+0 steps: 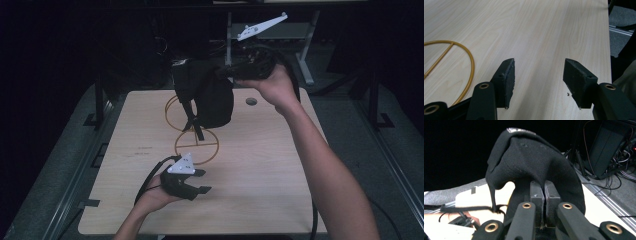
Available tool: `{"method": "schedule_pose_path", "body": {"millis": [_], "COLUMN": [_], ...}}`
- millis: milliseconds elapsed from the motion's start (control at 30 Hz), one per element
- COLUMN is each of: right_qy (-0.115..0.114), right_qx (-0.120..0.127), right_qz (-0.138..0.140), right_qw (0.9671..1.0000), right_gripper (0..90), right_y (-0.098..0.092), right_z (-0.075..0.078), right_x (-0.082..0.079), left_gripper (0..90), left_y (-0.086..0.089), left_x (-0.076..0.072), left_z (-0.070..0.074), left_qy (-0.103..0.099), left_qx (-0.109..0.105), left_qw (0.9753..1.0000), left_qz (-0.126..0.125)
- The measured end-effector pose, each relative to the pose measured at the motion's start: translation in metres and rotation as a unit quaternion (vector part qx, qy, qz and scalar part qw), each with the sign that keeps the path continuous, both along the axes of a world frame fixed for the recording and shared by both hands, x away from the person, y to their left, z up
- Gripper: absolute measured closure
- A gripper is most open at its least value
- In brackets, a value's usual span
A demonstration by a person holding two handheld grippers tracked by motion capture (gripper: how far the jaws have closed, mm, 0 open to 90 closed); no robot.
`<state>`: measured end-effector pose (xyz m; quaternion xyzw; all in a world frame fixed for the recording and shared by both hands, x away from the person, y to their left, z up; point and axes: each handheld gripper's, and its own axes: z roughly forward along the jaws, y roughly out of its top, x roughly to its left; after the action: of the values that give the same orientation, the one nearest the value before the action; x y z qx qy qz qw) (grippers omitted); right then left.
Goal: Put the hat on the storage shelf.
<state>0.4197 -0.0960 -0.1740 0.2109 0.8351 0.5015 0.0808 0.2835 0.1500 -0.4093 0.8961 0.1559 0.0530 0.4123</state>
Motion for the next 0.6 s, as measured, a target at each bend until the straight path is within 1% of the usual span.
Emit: {"method": "schedule_pose_path", "body": {"millis": [67, 100, 133, 167, 333, 367, 400, 467, 500, 533, 567, 600], "right_qy": [0.002, 0.002, 0.003, 0.003, 0.002, 0.002, 0.004, 0.005, 0.005, 0.008, 0.008, 0.010], "right_qx": [0.004, 0.004, 0.004, 0.004, 0.006, 0.006, 0.007, 0.009, 0.009, 0.006, 0.006, 0.003], "right_qz": [0.001, 0.001, 0.000, 0.000, 0.010, 0.010, 0.010, 0.012, 0.012, 0.011, 0.011, 0.013], "right_qw": [1.0000, 1.0000, 1.0000, 1.0000, 0.9999, 0.9999, 0.9999, 0.9999, 0.9999, 0.9999, 0.9999, 0.9999], "right_gripper": [87.7, 87.7, 87.7, 87.7, 87.6, 87.6, 87.4, 87.3, 87.3, 87.3, 87.3, 87.2], "right_y": [0.009, 0.009, 0.015, 0.015, 0.034, 0.034, 0.041, 0.048, 0.048, 0.054, 0.054, 0.060], "right_z": [0.000, 0.000, 0.000, 0.000, -0.003, -0.003, -0.005, -0.008, -0.008, -0.011, -0.011, -0.014], "right_x": [0.005, 0.005, 0.009, 0.009, 0.020, 0.020, 0.023, 0.027, 0.027, 0.029, 0.029, 0.032], "left_gripper": [42.7, 42.7, 42.7, 42.7, 42.7, 42.6, 42.7, 42.6, 42.6, 42.7, 42.7, 42.7], "left_y": [-0.001, -0.001, -0.002, -0.002, -0.003, -0.003, -0.003, -0.003, -0.003, -0.004, -0.004, -0.004], "left_x": [0.000, 0.000, 0.001, 0.001, 0.001, 0.001, 0.002, 0.002, 0.002, 0.001, 0.001, 0.001], "left_z": [-0.001, -0.001, -0.001, -0.001, -0.002, -0.002, -0.003, -0.003, -0.003, -0.003, -0.003, -0.003], "left_qy": [0.001, 0.001, -0.002, -0.002, 0.000, 0.000, -0.002, -0.003, -0.003, -0.001, -0.001, 0.001], "left_qx": [0.002, 0.002, 0.005, 0.005, 0.007, 0.007, 0.008, 0.010, 0.010, 0.009, 0.009, 0.007], "left_qw": [1.0000, 1.0000, 1.0000, 1.0000, 1.0000, 1.0000, 1.0000, 0.9999, 0.9999, 0.9999, 0.9999, 1.0000], "left_qz": [0.000, 0.000, -0.004, -0.004, -0.004, -0.004, -0.005, -0.005, -0.005, -0.006, -0.006, -0.007]}}
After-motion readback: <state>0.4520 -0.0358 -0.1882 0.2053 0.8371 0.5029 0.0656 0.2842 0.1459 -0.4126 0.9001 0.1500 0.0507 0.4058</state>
